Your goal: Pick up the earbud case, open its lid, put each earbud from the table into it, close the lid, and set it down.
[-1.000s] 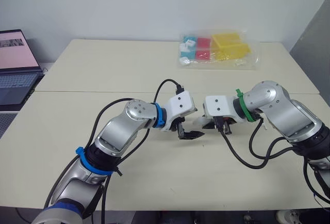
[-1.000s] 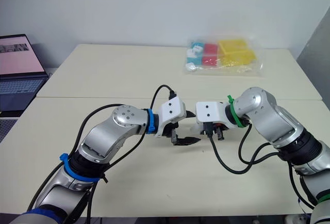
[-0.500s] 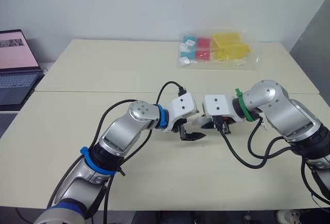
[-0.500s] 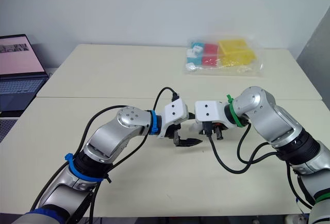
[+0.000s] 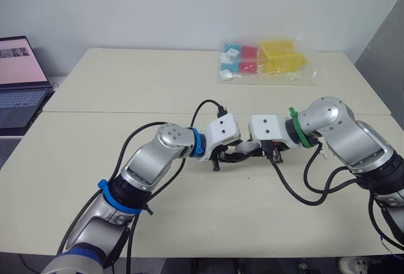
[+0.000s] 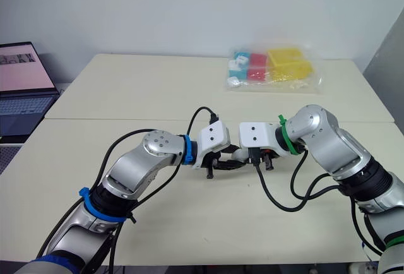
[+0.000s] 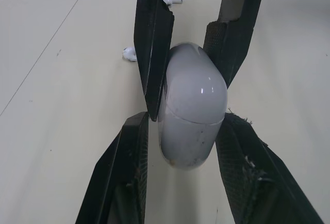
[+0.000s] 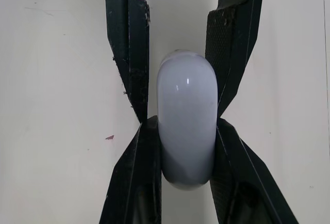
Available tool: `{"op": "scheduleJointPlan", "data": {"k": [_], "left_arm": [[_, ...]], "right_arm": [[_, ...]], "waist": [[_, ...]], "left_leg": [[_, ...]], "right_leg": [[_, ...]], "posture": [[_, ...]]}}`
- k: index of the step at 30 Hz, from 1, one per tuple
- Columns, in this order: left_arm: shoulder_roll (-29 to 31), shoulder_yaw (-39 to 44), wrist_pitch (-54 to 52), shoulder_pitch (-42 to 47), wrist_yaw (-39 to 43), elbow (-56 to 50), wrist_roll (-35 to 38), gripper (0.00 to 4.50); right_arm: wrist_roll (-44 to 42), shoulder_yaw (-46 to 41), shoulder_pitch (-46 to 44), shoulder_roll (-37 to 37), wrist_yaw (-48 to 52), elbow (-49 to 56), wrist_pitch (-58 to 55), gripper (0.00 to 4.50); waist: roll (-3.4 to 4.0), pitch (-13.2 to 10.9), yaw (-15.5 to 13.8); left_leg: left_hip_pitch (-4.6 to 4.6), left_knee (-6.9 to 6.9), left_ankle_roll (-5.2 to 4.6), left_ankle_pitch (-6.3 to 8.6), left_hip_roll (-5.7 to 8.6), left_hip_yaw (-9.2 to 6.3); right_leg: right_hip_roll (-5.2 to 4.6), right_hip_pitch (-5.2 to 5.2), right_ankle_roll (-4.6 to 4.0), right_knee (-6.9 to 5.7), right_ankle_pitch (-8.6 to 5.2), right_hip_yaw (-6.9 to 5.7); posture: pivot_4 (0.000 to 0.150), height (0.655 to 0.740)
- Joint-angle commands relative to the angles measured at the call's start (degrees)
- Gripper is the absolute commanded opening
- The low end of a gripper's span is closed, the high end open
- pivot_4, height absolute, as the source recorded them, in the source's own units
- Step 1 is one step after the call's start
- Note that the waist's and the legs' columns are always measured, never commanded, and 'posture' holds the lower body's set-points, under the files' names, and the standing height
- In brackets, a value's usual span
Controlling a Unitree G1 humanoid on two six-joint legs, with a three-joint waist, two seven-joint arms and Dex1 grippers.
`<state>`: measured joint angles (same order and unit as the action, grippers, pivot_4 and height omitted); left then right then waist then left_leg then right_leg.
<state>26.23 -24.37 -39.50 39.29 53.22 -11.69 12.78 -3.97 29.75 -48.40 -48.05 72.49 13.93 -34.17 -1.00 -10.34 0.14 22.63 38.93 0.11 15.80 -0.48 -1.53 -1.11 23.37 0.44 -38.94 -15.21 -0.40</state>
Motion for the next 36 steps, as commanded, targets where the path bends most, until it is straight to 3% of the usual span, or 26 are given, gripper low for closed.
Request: {"op": "scheduleJointPlan", "data": {"k": [1, 12, 18, 36], "left_arm": [[0.12, 1.26, 0.51, 0.6, -0.01, -1.72, 0.09, 1.49], [-0.13, 2.45, 0.23, 0.03, 0.48, -2.77, 1.75, 1.49], [0.48, 2.56, 2.22, 0.31, -0.4, -2.26, 0.39, 3.4], [2.38, 2.57, 0.44, 0.12, 0.8, -4.04, 1.59, 3.41]], "right_arm": [[0.4, -2.42, -0.38, -0.27, 0.45, 0.96, 0.73, 0.81], [0.58, -2.33, -0.35, -0.36, 0.5, 0.72, 0.89, 0.81], [0.69, -2.49, -0.14, -0.32, 0.74, 0.72, 0.81, 0.81], [1.58, -2.57, 0.29, -0.73, 1.38, 0.18, 1.49, 0.81]], "waist": [[0.0, 0.0, 0.0], [0.0, 0.0, 0.0], [0.0, 0.0, 0.0], [0.0, 0.0, 0.0]], "left_leg": [[0.0, 0.0, 0.0, 0.0, 0.0, 0.0], [0.0, 0.0, 0.0, 0.0, 0.0, 0.0], [0.0, 0.0, 0.0, 0.0, 0.0, 0.0], [0.0, 0.0, 0.0, 0.0, 0.0, 0.01]], "right_leg": [[0.0, 0.0, 0.0, 0.0, 0.0, 0.0], [0.0, 0.0, 0.0, 0.0, 0.0, 0.0], [0.0, 0.0, 0.0, 0.0, 0.0, 0.0], [0.0, 0.0, 0.0, 0.0, 0.0, -0.01]], "posture": [[0.15, 0.74], [0.15, 0.74], [0.15, 0.74], [0.15, 0.74]]}}
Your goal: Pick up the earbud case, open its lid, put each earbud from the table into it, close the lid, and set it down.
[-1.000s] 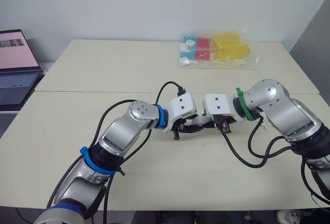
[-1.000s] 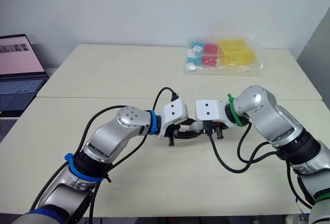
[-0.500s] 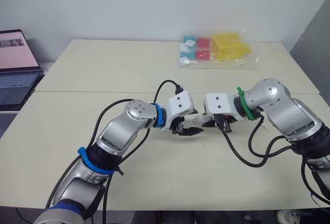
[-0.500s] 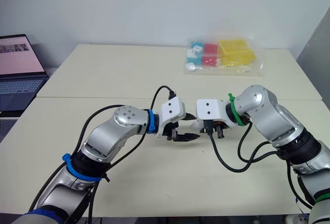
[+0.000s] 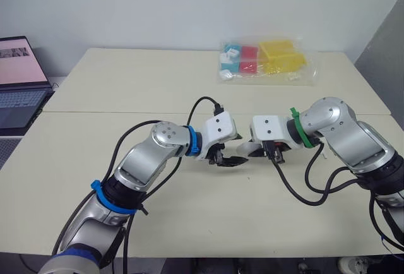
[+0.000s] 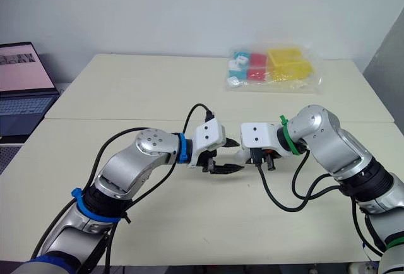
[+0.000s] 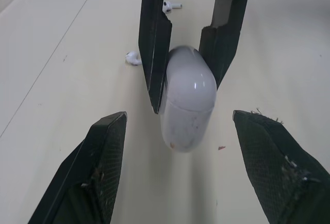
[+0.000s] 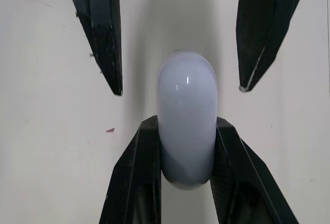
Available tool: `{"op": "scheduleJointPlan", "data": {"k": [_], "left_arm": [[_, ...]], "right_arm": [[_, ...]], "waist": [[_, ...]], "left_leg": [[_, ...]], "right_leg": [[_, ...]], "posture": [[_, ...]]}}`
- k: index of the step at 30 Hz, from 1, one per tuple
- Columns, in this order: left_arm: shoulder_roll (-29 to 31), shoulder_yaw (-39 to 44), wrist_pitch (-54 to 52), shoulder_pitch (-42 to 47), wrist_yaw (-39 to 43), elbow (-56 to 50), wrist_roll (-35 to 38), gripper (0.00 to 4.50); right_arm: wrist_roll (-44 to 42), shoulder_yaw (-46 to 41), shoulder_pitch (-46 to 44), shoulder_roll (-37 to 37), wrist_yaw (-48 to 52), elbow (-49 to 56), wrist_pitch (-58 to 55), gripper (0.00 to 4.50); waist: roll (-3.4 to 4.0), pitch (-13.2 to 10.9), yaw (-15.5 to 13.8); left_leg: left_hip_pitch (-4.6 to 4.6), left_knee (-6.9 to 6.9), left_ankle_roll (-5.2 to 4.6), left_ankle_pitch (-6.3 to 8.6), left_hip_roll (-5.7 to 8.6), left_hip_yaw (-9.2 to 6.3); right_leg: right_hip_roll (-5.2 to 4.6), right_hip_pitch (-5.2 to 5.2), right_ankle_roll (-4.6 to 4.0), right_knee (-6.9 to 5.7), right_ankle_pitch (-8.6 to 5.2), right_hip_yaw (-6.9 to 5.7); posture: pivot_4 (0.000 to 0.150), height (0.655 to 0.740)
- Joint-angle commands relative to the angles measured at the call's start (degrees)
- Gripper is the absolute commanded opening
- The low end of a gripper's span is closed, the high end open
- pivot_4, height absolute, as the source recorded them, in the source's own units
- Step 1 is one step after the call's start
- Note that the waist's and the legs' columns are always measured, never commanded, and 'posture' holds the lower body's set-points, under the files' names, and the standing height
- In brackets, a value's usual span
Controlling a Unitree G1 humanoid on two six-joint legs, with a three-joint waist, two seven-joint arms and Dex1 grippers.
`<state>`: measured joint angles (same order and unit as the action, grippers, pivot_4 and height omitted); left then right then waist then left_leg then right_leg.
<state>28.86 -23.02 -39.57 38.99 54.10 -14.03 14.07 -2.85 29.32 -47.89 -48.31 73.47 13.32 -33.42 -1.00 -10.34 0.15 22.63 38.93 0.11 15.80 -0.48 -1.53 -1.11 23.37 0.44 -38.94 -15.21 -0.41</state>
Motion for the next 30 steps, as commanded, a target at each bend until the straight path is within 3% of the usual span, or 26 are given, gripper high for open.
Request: {"op": "scheduleJointPlan", "data": {"k": [1, 4, 5, 14, 30], "left_arm": [[-0.44, 1.36, 0.51, 0.51, -0.27, -1.44, 0.36, 3.41], [-0.94, 1.6, 0.27, 0.65, -0.59, -1.18, 0.62, 3.41], [-1.03, 1.55, 0.2, 0.66, -0.64, -1.23, 0.67, 3.23], [-1.38, 0.58, 0.63, 0.04, -0.76, -0.75, 0.32, 0.77], [-1.33, 0.69, 2.64, -1.0, -0.58, -0.3, -0.28, 0.77]], "right_arm": [[0.46, -2.17, -0.19, -0.46, 0.43, 0.73, 0.78, 0.81], [0.5, -2.22, -0.15, -0.4, 0.49, 0.61, 0.88, 0.81], [0.5, -2.24, -0.15, -0.38, 0.49, 0.6, 0.88, 0.81], [0.36, -2.34, -0.11, -0.25, 0.48, 0.81, 0.74, 0.81], [-0.2, -2.9, -0.38, 0.06, 0.8, 1.22, -0.43, 0.81]], "waist": [[0.0, 0.0, -0.01], [0.0, 0.0, -0.01], [0.0, 0.0, -0.01], [0.0, 0.0, -0.01], [0.0, 0.0, -0.01]], "left_leg": [[0.0, 0.0, 0.0, 0.0, 0.0, 0.0], [0.01, 0.0, 0.0, 0.0, 0.01, 0.01], [0.01, 0.0, 0.0, 0.0, 0.01, 0.01], [0.0, 0.0, 0.0, 0.0, 0.0, 0.0], [0.0, 0.0, 0.0, 0.0, 0.0, 0.0]], "right_leg": [[0.0, 0.0, 0.0, 0.0, 0.0, 0.0], [0.0, 0.0, 0.0, 0.0, 0.0, 0.0], [0.0, 0.0, 0.0, 0.01, 0.0, 0.01], [0.0, 0.0, 0.0, 0.0, 0.0, 0.0], [0.0, 0.0, 0.0, 0.0, 0.0, 0.01]], "posture": [[0.15, 0.74], [0.15, 0.74], [0.15, 0.74], [0.15, 0.74], [0.15, 0.74]]}}
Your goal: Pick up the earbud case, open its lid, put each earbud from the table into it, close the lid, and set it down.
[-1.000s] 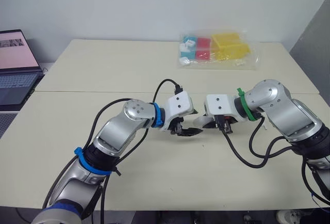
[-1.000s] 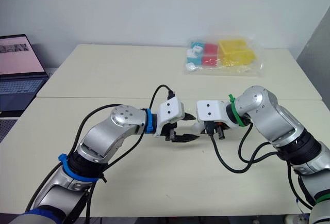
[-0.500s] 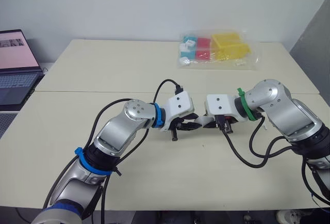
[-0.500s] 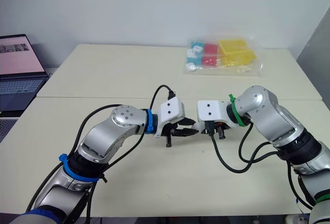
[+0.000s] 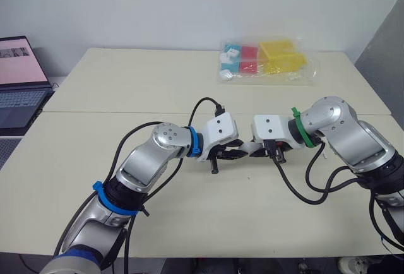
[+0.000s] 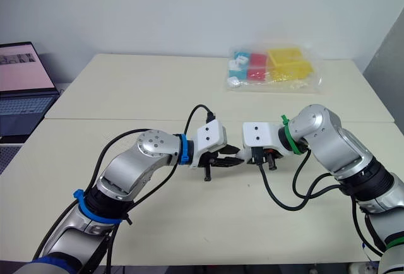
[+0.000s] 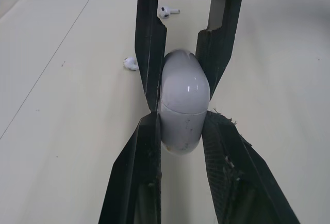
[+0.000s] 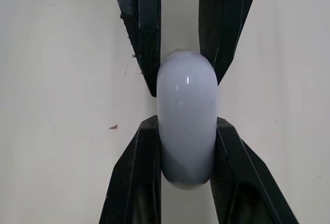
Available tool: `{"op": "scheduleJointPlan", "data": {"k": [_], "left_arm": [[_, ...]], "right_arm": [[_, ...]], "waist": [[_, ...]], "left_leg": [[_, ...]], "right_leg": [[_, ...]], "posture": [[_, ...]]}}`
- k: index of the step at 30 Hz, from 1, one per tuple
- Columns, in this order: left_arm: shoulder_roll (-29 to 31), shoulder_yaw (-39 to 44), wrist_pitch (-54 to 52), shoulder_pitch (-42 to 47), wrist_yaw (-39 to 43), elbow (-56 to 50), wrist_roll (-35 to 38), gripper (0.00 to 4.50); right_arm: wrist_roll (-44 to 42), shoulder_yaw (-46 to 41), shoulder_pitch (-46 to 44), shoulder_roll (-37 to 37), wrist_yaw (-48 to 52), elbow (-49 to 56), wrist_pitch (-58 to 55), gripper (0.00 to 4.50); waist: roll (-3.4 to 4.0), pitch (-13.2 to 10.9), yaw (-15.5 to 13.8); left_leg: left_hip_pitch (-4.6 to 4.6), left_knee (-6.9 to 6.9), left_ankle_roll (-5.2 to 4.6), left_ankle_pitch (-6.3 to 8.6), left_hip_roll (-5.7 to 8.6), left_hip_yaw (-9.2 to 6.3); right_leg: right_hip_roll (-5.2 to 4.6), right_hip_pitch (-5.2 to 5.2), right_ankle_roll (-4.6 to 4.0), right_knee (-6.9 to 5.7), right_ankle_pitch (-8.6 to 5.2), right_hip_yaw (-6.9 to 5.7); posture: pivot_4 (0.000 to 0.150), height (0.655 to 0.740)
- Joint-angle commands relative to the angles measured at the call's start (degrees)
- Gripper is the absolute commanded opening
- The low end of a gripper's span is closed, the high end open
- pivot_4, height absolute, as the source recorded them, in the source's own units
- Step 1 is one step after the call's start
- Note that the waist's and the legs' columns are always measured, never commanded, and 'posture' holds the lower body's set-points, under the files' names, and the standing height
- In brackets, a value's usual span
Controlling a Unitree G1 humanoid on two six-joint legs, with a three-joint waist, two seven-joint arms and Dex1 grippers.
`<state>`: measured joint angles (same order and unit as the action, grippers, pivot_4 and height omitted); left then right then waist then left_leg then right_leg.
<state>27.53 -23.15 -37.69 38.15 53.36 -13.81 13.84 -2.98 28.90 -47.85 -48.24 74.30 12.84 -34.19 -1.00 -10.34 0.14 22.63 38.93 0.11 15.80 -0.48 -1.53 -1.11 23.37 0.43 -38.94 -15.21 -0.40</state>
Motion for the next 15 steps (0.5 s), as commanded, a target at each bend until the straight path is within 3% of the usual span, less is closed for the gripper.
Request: {"op": "scheduleJointPlan", "data": {"k": [1, 15], "left_arm": [[0.01, 0.81, 0.78, -0.2, 0.19, -0.53, 0.0, 0.77], [-0.02, 0.49, 0.97, -0.03, 0.13, -0.29, -0.38, 0.77]], "right_arm": [[-0.06, -2.48, -0.4, -0.02, -0.02, 1.73, 0.31, 0.81], [-0.03, -2.54, -0.1, -0.19, 0.1, 1.78, 0.33, 0.81]], "waist": [[0.0, 0.0, 0.0], [0.0, 0.0, 0.0]], "left_leg": [[0.0, 0.0, 0.0, 0.0, 0.0, 0.0], [0.0, 0.0, 0.0, 0.0, 0.0, 0.0]], "right_leg": [[0.0, 0.0, 0.0, 0.0, 0.0, 0.0], [0.0, 0.0, 0.0, 0.0, 0.0, -0.01]], "posture": [[0.15, 0.74], [0.15, 0.74]]}}
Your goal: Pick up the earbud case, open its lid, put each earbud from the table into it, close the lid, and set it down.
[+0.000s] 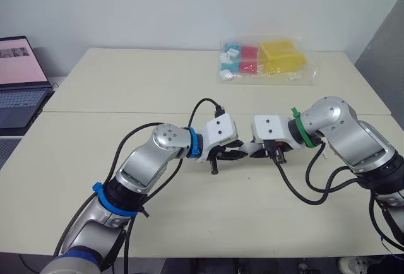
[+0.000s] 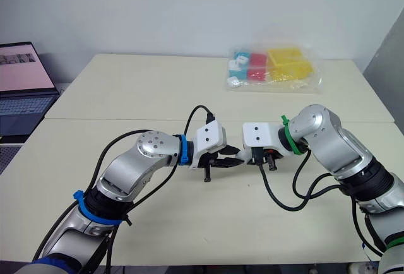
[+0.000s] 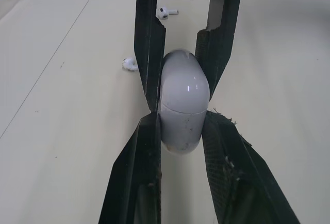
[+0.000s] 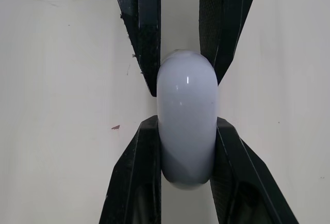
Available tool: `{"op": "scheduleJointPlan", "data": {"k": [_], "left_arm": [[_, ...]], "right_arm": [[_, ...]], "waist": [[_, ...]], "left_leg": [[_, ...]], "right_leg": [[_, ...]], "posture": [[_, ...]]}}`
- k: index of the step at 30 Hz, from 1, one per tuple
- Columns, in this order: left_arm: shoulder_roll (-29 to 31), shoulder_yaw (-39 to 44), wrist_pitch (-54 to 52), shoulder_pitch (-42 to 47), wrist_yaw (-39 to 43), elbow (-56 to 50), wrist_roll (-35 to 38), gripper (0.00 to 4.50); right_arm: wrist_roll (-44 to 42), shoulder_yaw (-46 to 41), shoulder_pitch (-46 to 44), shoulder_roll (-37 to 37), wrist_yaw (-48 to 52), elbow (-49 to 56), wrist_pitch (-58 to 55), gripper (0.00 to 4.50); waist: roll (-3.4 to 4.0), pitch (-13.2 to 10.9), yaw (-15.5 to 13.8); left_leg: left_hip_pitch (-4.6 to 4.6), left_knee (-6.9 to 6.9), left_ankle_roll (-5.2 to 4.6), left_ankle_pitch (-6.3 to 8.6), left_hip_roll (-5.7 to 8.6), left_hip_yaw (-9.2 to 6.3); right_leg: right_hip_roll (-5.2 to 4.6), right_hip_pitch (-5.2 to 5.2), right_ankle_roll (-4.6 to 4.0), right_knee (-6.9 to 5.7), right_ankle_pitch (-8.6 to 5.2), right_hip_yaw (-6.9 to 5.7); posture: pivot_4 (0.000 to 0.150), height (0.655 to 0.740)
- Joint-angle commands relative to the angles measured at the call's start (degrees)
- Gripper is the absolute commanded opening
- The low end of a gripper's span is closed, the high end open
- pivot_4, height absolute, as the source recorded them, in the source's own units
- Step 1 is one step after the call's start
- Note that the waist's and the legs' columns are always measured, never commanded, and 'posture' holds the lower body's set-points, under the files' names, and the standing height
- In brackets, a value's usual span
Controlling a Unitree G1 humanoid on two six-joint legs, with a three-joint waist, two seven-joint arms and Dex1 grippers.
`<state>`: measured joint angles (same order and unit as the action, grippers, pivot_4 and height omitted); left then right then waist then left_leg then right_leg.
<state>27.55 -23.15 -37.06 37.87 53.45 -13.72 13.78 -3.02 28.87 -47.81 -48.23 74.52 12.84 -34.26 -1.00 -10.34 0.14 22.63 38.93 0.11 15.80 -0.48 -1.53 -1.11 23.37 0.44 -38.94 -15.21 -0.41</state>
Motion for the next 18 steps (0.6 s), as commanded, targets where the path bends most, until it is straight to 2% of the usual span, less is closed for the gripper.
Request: {"op": "scheduleJointPlan", "data": {"k": [1, 18], "left_arm": [[-0.04, 0.45, 0.31, 0.28, 0.06, -0.39, -0.34, 0.77], [-0.53, 0.05, -0.6, 0.45, -0.09, -0.9, -0.33, 0.77]], "right_arm": [[0.02, -2.52, -0.15, -0.2, -0.12, 1.77, 0.41, 0.81], [0.08, -2.5, -0.42, -0.38, 0.29, 1.86, 0.07, 0.81]], "waist": [[0.0, 0.0, 0.0], [0.0, 0.0, 0.0]], "left_leg": [[0.0, 0.0, 0.0, 0.0, 0.0, 0.0], [0.0, 0.0, 0.0, 0.0, 0.0, 0.0]], "right_leg": [[0.0, 0.0, 0.0, 0.0, 0.0, 0.0], [0.0, 0.0, 0.0, 0.0, 0.0, 0.01]], "posture": [[0.15, 0.74], [0.15, 0.74]]}}
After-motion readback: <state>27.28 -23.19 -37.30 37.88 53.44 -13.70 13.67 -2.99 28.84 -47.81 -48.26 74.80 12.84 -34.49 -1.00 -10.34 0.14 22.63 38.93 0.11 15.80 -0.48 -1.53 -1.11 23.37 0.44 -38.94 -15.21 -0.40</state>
